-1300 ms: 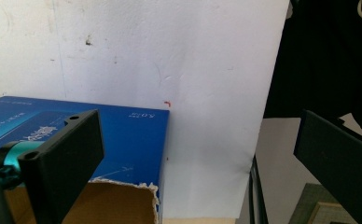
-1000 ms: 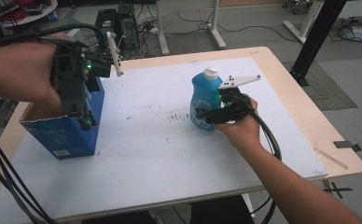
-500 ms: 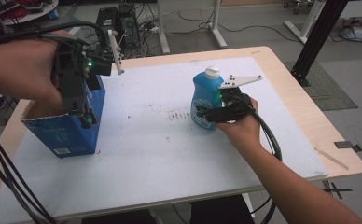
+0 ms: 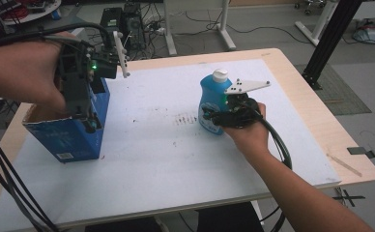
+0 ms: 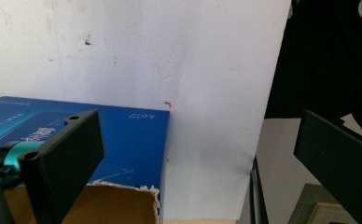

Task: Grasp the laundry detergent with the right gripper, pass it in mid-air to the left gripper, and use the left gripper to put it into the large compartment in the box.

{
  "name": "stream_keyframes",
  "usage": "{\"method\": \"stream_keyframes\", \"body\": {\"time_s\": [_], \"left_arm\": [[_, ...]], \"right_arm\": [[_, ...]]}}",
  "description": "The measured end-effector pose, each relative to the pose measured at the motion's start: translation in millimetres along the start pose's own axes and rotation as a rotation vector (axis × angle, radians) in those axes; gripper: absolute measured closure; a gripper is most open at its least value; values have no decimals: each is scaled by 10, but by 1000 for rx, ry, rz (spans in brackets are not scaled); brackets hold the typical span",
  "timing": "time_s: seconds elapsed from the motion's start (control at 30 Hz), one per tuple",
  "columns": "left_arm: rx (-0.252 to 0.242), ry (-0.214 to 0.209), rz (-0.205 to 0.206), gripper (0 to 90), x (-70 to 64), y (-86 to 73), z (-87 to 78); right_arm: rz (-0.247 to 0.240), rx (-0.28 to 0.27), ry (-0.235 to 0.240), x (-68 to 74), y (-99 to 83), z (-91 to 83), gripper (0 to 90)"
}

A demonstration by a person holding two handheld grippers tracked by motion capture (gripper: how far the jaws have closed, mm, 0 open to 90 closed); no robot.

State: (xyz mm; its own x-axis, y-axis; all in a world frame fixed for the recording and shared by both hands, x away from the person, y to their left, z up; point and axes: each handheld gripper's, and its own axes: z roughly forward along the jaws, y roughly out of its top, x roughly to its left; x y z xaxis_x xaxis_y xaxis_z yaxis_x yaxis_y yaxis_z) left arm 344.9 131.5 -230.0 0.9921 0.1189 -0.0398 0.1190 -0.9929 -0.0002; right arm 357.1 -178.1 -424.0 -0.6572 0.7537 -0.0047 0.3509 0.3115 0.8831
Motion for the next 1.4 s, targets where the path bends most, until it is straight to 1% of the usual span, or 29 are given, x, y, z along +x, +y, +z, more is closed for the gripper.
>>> {"method": "stream_keyframes", "body": {"time_s": [0.2, 0.33, 0.47, 0.6, 0.77, 0.9, 0.93, 1.0, 1.03, 1.17, 1.33, 1.4], "left_arm": [[-1, -1, 3, 17, -11, 21, -2], [2, -2, 4, 17, -21, 34, -3], [2, 2, 5, 17, -22, 41, -9], [2, 5, 5, 17, -25, 62, -16], [-1, 6, 14, 17, -32, 103, -27], [-3, 8, 22, 17, -33, 133, -32], [-2, 7, 18, 17, -37, 139, -33], [-3, 8, 21, 17, -38, 152, -27], [-1, 8, 28, 17, -36, 159, -26], [-6, 9, 24, 17, -44, 176, -13], [-13, 7, 33, 17, -67, 220, -1], [-12, 5, 37, 17, -83, 244, 2]], "right_arm": [[1, 2, 5, 3, 8, -8, 454], [-34, -4, 9, 31, 24, -22, 458], [-54, -1, 39, 66, 73, -81, 461], [-75, -1, 82, 105, 165, -165, 462], [-90, 5, 159, 169, 303, -272, 462], [-135, 13, 225, 264, 419, -341, 463], [-144, 17, 248, 289, 446, -353, 463], [-154, 21, 292, 342, 492, -374, 463], [-161, 22, 317, 365, 512, -378, 462], [-197, 37, 405, 457, 554, -370, 462], [-226, 64, 483, 540, 549, -316, 462], [-246, 65, 509, 567, 545, -290, 462]]}}
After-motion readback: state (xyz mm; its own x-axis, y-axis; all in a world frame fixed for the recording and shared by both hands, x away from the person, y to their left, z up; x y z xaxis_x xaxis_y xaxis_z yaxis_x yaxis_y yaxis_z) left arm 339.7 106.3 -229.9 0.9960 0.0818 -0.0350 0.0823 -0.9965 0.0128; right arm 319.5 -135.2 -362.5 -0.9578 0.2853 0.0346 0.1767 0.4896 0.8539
